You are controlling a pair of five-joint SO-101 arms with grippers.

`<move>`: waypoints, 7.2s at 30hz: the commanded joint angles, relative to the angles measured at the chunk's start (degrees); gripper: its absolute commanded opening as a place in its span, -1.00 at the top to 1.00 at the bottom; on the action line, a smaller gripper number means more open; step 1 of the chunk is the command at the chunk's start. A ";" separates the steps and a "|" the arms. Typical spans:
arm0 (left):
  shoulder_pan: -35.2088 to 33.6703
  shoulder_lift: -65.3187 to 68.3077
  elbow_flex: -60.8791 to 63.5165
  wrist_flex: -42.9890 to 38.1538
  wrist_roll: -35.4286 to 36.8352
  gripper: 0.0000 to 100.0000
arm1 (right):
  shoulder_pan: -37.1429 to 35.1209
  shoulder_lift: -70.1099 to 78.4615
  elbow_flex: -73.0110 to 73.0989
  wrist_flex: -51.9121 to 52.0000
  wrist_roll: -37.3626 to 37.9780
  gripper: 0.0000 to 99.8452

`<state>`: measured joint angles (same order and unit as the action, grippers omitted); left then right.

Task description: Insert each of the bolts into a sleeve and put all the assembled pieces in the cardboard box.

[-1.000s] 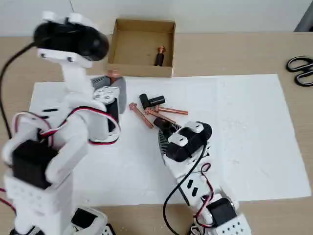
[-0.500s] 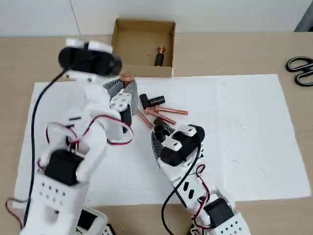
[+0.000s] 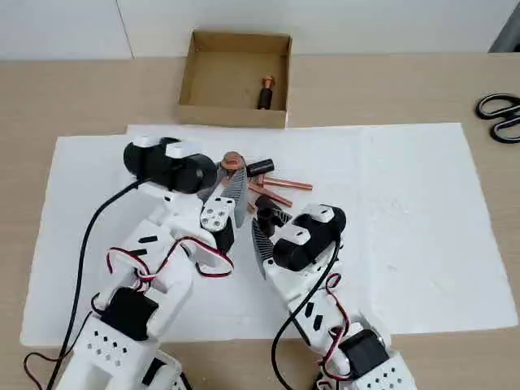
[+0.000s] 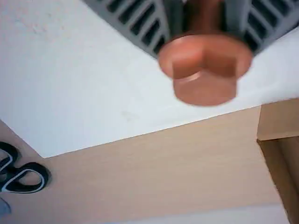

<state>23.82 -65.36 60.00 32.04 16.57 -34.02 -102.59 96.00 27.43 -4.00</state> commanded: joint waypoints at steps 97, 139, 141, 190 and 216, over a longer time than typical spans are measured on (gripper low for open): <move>4.48 -1.32 6.20 6.51 2.55 0.99 | -1.45 -0.04 0.44 0.31 -0.79 0.99; -19.52 -1.58 -15.52 35.34 -10.55 0.64 | 3.21 0.04 0.44 1.45 -0.44 0.99; -23.38 -1.67 -15.60 36.84 -10.64 0.64 | 7.08 -0.04 0.44 1.80 1.49 0.99; -34.20 -1.58 -1.80 40.26 -10.55 0.64 | 14.46 144.48 -144.70 0.48 8.18 0.99; -34.11 -1.58 -1.71 40.26 -10.55 0.64 | 14.29 179.03 -180.57 0.92 8.53 0.79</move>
<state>-10.11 -66.42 58.42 72.75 6.46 -19.69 78.07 -79.56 29.45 4.62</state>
